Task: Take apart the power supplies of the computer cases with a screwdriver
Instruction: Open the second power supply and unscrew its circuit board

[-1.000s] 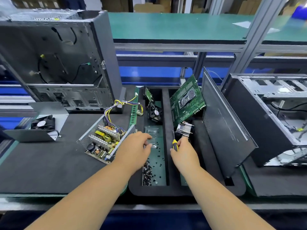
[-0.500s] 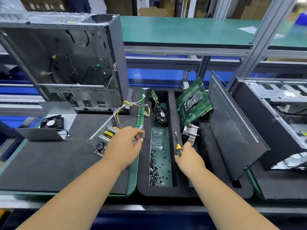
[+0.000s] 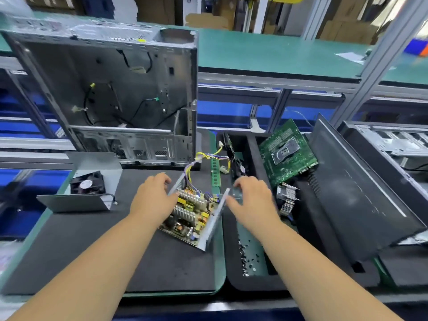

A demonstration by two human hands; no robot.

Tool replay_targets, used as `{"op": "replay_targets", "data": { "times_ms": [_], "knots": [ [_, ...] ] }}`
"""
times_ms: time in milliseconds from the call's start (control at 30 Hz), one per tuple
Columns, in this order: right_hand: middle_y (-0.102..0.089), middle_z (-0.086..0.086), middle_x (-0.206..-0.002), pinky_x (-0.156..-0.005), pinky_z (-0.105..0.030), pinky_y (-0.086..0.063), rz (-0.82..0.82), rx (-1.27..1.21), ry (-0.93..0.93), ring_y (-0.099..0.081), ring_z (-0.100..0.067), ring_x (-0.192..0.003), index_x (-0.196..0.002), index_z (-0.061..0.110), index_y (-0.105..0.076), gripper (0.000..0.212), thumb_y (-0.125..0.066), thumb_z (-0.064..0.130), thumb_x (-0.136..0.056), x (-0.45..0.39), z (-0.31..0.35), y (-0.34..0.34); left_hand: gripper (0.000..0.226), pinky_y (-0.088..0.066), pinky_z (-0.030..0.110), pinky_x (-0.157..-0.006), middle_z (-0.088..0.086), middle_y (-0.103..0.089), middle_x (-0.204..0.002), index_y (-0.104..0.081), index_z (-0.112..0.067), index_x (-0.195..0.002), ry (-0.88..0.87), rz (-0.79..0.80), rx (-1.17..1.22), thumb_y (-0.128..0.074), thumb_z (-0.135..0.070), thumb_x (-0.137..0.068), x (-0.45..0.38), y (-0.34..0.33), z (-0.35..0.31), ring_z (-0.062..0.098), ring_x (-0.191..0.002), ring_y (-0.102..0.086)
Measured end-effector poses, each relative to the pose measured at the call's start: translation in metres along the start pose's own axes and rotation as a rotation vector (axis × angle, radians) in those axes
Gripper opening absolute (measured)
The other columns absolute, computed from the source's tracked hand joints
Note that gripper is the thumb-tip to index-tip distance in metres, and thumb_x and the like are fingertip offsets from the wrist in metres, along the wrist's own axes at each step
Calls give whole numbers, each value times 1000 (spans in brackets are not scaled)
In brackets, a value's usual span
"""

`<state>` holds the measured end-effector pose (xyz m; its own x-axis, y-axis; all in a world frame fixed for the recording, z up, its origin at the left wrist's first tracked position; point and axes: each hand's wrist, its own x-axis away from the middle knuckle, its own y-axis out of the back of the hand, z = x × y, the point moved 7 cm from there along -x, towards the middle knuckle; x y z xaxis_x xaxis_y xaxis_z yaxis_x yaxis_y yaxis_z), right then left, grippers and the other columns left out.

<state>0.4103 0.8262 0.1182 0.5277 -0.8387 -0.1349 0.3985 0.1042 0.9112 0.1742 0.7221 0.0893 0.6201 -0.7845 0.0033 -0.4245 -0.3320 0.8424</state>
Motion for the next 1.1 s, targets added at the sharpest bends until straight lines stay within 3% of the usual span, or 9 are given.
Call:
{"op": "replay_targets", "data": {
  "times_ms": [100,167,267,333,500,633,800,967,1100],
  "knots": [
    [-53,0,-114,-92,-41,-40,178,211,151,-48,-25,-110,-116,22,-57,64,-59,74,-78,-16,62,-28,32,-41,29,-60,-10,-62,-98,-52,-32,-115,58,179,20,-65,-45,-88,-14,-5,22,11,-82,-60],
    [-52,-3,-112,-90,-41,-37,290,364,215,-50,-27,-108,-109,18,-53,70,-62,77,-73,-20,89,-51,29,-48,30,-65,-12,-66,-88,-56,-34,-112,43,255,65,-65,-47,-87,-21,-8,29,10,-79,-64],
    [-53,-8,-123,-98,-42,-39,434,490,222,-50,-30,-117,-126,14,-50,78,-67,71,-76,-24,106,-79,29,-53,33,-79,-15,-65,-85,-59,-38,-115,-10,328,85,-64,-45,-87,-30,-9,32,11,-82,-65],
    [-55,-8,-123,-98,-42,-41,452,511,215,-50,-30,-118,-128,14,-50,74,-70,63,-78,-29,112,-85,34,-50,29,-75,-15,-64,-85,-59,-38,-122,-80,364,66,-63,-41,-89,-36,-8,31,9,-83,-63],
    [-59,-1,-113,-84,-38,-53,443,327,82,-56,-27,-110,-120,19,-57,56,-75,42,-73,-32,111,-81,50,-48,28,-69,-14,-63,-85,-50,-39,-138,-230,416,37,-60,-35,-89,-46,-7,27,4,-78,-60],
    [-57,9,-96,-68,-31,-47,338,196,-8,-58,-21,-102,-104,26,-59,41,-70,38,-67,-27,101,-67,53,-43,27,-65,-16,-61,-85,-46,-39,-141,-266,446,37,-58,-34,-90,-50,-11,28,2,-77,-58],
    [-62,10,-118,-84,-33,-52,313,96,-100,-59,-17,-109,-122,32,-58,58,-74,42,-67,-25,93,-53,51,-41,24,-62,-17,-59,-89,-41,-40,-142,-309,455,8,-56,-35,-94,-52,-13,27,0,-78,-56],
    [-61,15,-108,-78,-33,-55,293,-175,-248,-65,-13,-86,-113,35,-60,59,-83,37,-59,-27,77,-39,49,-46,29,-64,-13,-62,-96,-41,-39,-141,-343,453,-41,-52,-30,-95,-53,-10,25,8,-79,-60],
    [-68,10,-100,-85,-35,-54,254,-370,-326,-66,-11,-88,-105,33,-61,60,-90,35,-53,-31,61,-30,48,-40,27,-61,-6,-65,-109,-41,-39,-142,-347,443,-69,-53,-33,-96,-53,-8,25,13,-83,-57]
  ]
}}
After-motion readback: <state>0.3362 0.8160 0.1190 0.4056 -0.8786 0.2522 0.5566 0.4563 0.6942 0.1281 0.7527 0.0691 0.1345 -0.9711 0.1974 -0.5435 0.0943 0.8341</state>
